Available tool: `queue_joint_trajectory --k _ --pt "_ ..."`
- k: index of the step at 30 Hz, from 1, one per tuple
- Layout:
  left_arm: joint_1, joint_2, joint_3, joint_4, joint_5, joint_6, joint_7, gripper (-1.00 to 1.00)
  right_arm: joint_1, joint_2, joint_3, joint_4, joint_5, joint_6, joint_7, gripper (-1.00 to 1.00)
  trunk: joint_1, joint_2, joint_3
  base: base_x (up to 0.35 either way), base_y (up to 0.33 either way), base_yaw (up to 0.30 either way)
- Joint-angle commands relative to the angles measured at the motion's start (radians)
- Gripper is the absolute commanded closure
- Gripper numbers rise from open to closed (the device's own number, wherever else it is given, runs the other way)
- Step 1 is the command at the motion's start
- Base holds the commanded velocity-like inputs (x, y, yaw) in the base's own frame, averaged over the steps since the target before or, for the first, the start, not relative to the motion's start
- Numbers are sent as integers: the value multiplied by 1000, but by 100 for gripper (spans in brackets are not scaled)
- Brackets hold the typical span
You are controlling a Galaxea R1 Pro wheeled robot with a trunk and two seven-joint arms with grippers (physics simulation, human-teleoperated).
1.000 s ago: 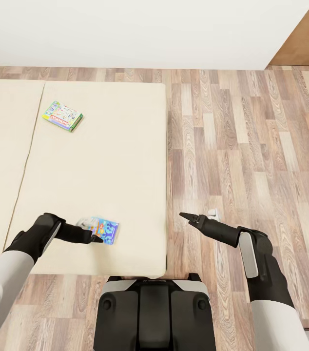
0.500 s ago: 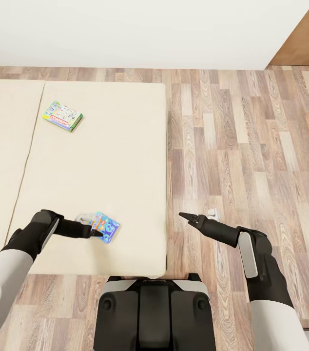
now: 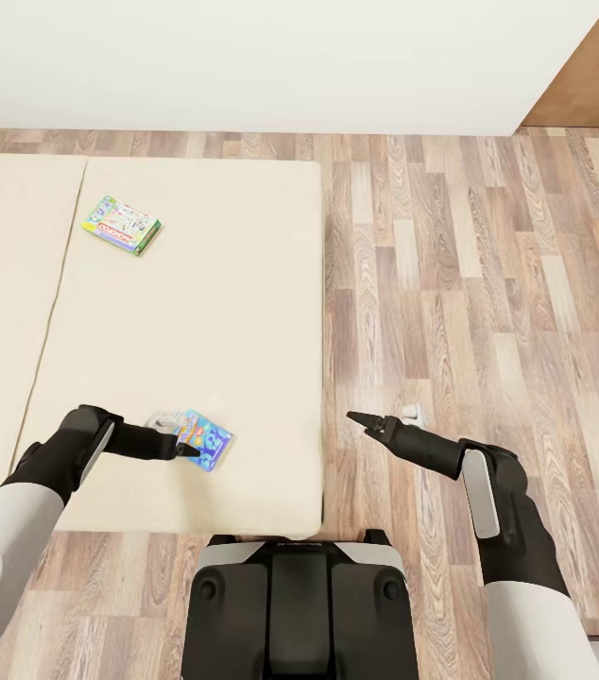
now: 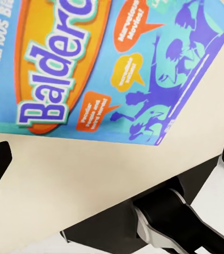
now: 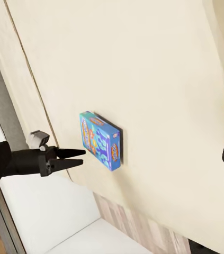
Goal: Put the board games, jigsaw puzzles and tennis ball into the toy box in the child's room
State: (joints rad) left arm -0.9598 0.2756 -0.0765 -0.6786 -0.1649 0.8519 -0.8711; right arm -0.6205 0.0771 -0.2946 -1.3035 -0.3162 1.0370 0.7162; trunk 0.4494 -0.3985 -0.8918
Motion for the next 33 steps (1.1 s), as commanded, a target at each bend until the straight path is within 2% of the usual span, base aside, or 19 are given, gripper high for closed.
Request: queue_joint_trajectory --k 1,11,17,24,33 --pt "0 1 0 -1 -10 1 -9 -100 -1 1 -3 0 6 5 8 -100 1 -2 -1 0 0 0" --pt "0 1 10 -33 -9 7 -11 -100 -1 1 -3 0 7 5 8 -100 1 -2 -1 0 0 0" --pt "0 1 34 -47 -9 24 -11 -100 -1 1 -3 0 7 5 8 -100 1 -2 -1 0 0 0" --pt "0 2 79 -74 -10 34 -10 -100 -1 2 -3 0 9 5 8 -100 1 -2 -1 0 0 0" --pt "0 7 94 -94 -11 51 -10 -100 -1 2 -3 0 8 5 8 -100 1 -2 -1 0 0 0"
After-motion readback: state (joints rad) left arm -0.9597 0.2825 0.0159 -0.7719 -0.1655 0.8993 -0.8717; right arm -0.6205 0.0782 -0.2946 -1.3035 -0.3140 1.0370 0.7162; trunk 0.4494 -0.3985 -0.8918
